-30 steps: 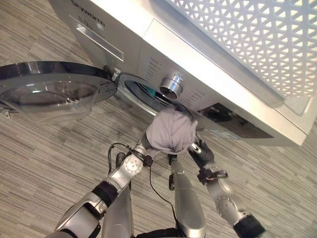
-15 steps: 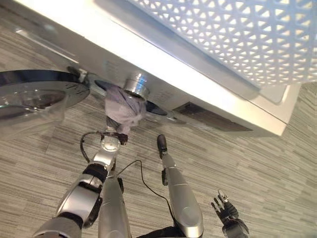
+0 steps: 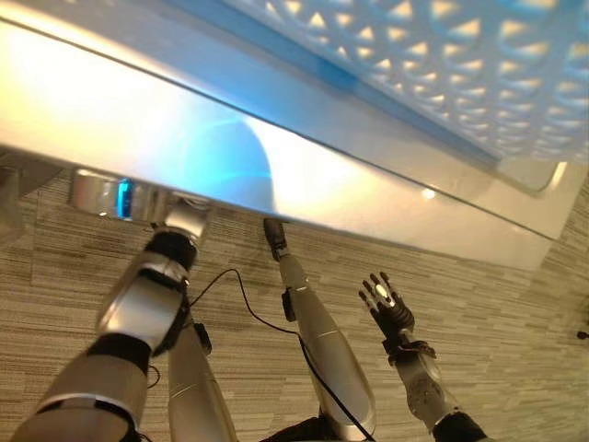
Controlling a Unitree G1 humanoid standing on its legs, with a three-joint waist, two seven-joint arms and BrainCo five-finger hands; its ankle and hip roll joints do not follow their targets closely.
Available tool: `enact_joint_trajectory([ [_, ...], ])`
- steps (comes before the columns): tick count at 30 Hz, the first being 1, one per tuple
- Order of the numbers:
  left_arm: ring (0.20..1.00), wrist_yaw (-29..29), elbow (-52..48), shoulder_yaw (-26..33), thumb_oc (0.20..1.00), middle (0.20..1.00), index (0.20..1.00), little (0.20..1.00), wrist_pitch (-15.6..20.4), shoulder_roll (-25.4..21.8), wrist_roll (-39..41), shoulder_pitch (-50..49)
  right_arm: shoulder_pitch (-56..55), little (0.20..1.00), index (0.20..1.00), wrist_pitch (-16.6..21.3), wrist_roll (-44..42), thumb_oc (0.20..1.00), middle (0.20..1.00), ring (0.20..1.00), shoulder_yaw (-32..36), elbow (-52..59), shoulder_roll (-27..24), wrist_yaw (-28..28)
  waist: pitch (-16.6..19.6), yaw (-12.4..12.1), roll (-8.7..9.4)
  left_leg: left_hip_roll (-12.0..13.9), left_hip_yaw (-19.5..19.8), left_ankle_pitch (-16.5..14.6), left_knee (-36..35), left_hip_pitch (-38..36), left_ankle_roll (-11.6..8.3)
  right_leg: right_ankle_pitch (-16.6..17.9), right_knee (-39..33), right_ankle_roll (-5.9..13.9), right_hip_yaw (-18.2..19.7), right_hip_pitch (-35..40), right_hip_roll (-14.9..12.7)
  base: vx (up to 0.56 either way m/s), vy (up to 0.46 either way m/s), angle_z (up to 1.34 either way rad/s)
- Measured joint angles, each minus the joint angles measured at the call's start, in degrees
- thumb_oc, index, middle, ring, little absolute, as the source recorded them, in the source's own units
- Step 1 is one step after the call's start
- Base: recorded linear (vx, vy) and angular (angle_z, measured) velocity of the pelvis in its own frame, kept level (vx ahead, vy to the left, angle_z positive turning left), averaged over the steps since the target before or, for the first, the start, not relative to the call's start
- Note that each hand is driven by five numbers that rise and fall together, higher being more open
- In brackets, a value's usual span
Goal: Grab the laundry basket,head to the washer,open it,put in the laundry and shut it.
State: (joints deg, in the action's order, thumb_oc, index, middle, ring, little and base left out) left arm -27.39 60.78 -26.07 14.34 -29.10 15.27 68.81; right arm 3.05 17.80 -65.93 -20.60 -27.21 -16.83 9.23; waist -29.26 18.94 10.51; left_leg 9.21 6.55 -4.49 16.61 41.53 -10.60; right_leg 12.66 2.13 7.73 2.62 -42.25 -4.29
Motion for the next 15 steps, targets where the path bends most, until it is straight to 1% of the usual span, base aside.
enact_joint_trajectory([
  [1, 0.2, -0.32, 2.07, -0.64, 0.2, 0.2, 0.2, 0.2, -0.28, -1.74, 0.01, 3.03, -0.64, 1.0, 1.0, 0.01, -0.45, 1.0, 1.0, 1.0, -0.4, 0.4, -0.75, 0.26, 0.0, 0.16, 0.0, 0.38, 0.08, 0.27, -0.74, -0.18, -0.45, 0.0, -0.01, 0.0, -0.11, -0.13, 0.28, 0.04, -0.046, -0.02],
  [2, 0.2, -0.48, 4.39, -1.71, 0.2, 0.2, 0.2, 0.2, -0.7, -2.08, 0.18, 6.09, -0.72, 1.0, 1.0, 0.01, -0.46, 1.0, 1.0, 1.0, -0.82, 0.48, -1.52, 0.38, 0.0, 0.37, 0.0, 0.47, 0.14, 0.61, -1.4, -0.21, -0.95, 0.0, -0.01, 0.0, -0.2, -0.4, 0.29, 0.04, -0.045, 0.02],
  [4, 0.2, -0.86, 7.43, -2.95, 0.2, 0.2, 0.2, 0.2, -1.56, -3.01, 0.75, 12.5, -0.56, 1.0, 1.0, 0.03, -0.56, 1.0, 1.0, 1.0, -0.78, 0.31, -2.28, 0.45, 0.01, 0.58, 0.0, 0.65, 0.14, 1.25, -2.21, 0.13, -0.98, 0.12, 0.02, -0.16, -0.27, -1.09, 0.4, 0.04, -0.025, 0.03],
  [5, 0.2, -1.36, 8.38, -3.98, 0.2, 0.2, 0.2, 0.2, -0.77, -3.46, 1.23, 14.69, -0.57, 1.0, 1.0, 0.02, -0.57, 1.0, 1.0, 1.0, -0.82, 0.26, -2.62, 0.35, 0.01, 0.91, 0.01, 0.69, 0.14, 1.61, -2.82, 0.26, -1.13, 0.2, 0.02, -0.27, -0.35, -1.46, 0.43, 0.07, -0.019, 0.04],
  [6, 0.2, -1.46, 9.32, -6.07, 0.2, 0.2, 0.2, 0.2, -0.69, -3.2, 2.81, 15.97, -0.62, 1.0, 1.0, -0.07, -0.53, 1.0, 1.0, 1.0, -0.87, 0.24, -3.29, 0.34, 0.0, 0.76, 0.0, 0.64, 0.19, 1.99, -3.18, 0.68, -1.17, 0.28, 0.03, -0.37, -0.46, -1.88, 0.33, 0.13, 0.029, 0.1],
  [7, 0.2, -0.49, 10.15, -8.3, 0.2, 0.2, 0.2, 0.2, -1.78, -1.96, 7.45, 18.11, -0.32, 1.0, 1.0, -0.16, -0.51, 1.0, 1.0, 1.0, 0.07, -0.96, -3.6, 0.15, -0.07, 0.0, -0.13, 0.44, 0.37, 2.58, -3.78, 1.27, -0.9, 0.32, 0.05, -0.42, -0.81, -2.56, 0.09, 0.08, -0.01, 0.22],
  [8, 1.0, 0.26, 9.51, -11.44, 1.0, 1.0, 1.0, 1.0, -2.26, -0.56, 11.53, 20.01, 0.94, 1.0, 1.0, -0.34, -0.53, 1.0, 1.0, 1.0, 1.78, -3.35, -3.5, -0.48, -0.18, -1.02, -0.28, 0.34, 0.97, 3.28, -4.98, 2.01, -0.84, 0.33, 0.02, -0.45, -1.45, -3.32, -0.11, 0.12, 0.035, 0.19],
  [9, 1.0, 0.26, 9.51, -11.44, 1.0, 1.0, 1.0, 1.0, -2.26, -0.56, 11.53, 20.01, 0.94, 1.0, 1.0, -0.34, -0.53, 1.0, 1.0, 1.0, 1.78, -3.35, -3.5, -0.48, -0.18, -1.02, -0.28, 0.34, 0.97, 3.28, -4.98, 2.01, -0.84, 0.33, 0.02, -0.45, -1.45, -3.32, -0.11, -0.04, -0.042, 0.21],
  [10, 1.0, 1.47, 8.86, -12.55, 1.0, 1.0, 1.0, 1.0, -2.24, 0.41, 16.53, 20.44, 1.77, 1.0, 1.0, -0.52, -0.52, 1.0, 1.0, 1.0, 3.12, -4.45, -3.49, -0.48, -0.22, -1.72, -0.35, 0.39, 1.46, 4.31, -5.49, 2.07, -1.16, 0.27, 0.84, -0.7, -1.72, -3.76, -0.06, 0.12, 0.045, 0.09],
  [11, 1.0, 1.8, 8.1, -12.95, 1.0, 1.0, 1.0, 1.0, -2.19, 0.3, 18.45, 20.26, 1.83, 1.0, 1.0, -0.59, -0.5, 1.0, 1.0, 1.0, 3.06, -4.16, -3.53, -0.43, -0.19, -1.91, -0.3, 0.41, 1.48, 4.68, -5.87, 1.84, -1.28, 0.2, 0.95, -1.21, -1.74, -3.68, 0.0, -0.05, -0.022, 0.08],
  [12, 1.0, 2.11, 7.04, -13.22, 1.0, 1.0, 1.0, 1.0, -2.44, -0.1, 18.94, 20.04, 2.19, 1.0, 1.0, -0.94, -0.49, 1.0, 1.0, 1.0, 3.05, -4.2, -3.57, -0.37, -0.3, -2.54, -0.5, 0.37, 1.4, 4.74, -6.0, 1.46, -1.22, -0.22, 1.66, -1.14, -2.11, -3.76, -0.06, 0.04, 0.03, 0.0],
  [13, 1.0, 3.44, 4.3, -16.06, 1.0, 1.0, 1.0, 1.0, -3.66, -0.92, 19.91, 20.1, 2.92, 1.0, 1.0, -2.26, -0.49, 1.0, 1.0, 1.0, 3.39, -5.15, -4.1, -0.41, -0.55, -3.23, -0.88, 0.33, 1.01, 5.42, -6.23, 0.83, -1.1, -0.23, 2.53, -1.49, -1.87, -3.7, -0.03, -0.08, 0.001, -0.02],
  [14, 1.0, 4.58, 4.03, -20.63, 1.0, 1.0, 1.0, 1.0, -2.44, -2.49, 19.75, 19.34, 3.83, 1.0, 1.0, -3.09, -0.48, 1.0, 1.0, 1.0, 3.76, -5.71, -4.15, -0.3, -0.6, -3.16, -0.96, 0.31, 0.34, 6.67, -8.32, -0.75, -0.92, -0.26, 3.48, -1.54, -1.82, -3.74, -0.22, 0.0, 0.0, 0.0],
  [15, 1.0, 7.42, 5.12, -24.13, 1.0, 1.0, 1.0, 1.0, -3.47, -3.45, 18.13, 19.03, 3.93, 1.0, 1.0, -3.62, -0.51, 1.0, 1.0, 1.0, 4.07, -5.23, -4.48, 0.02, -0.6, -2.93, -0.97, 0.15, -0.05, 7.54, -9.87, -1.84, -0.66, -0.48, 3.65, -1.85, -1.83, -3.56, -0.54, -0.01, 0.048, 0.01],
])
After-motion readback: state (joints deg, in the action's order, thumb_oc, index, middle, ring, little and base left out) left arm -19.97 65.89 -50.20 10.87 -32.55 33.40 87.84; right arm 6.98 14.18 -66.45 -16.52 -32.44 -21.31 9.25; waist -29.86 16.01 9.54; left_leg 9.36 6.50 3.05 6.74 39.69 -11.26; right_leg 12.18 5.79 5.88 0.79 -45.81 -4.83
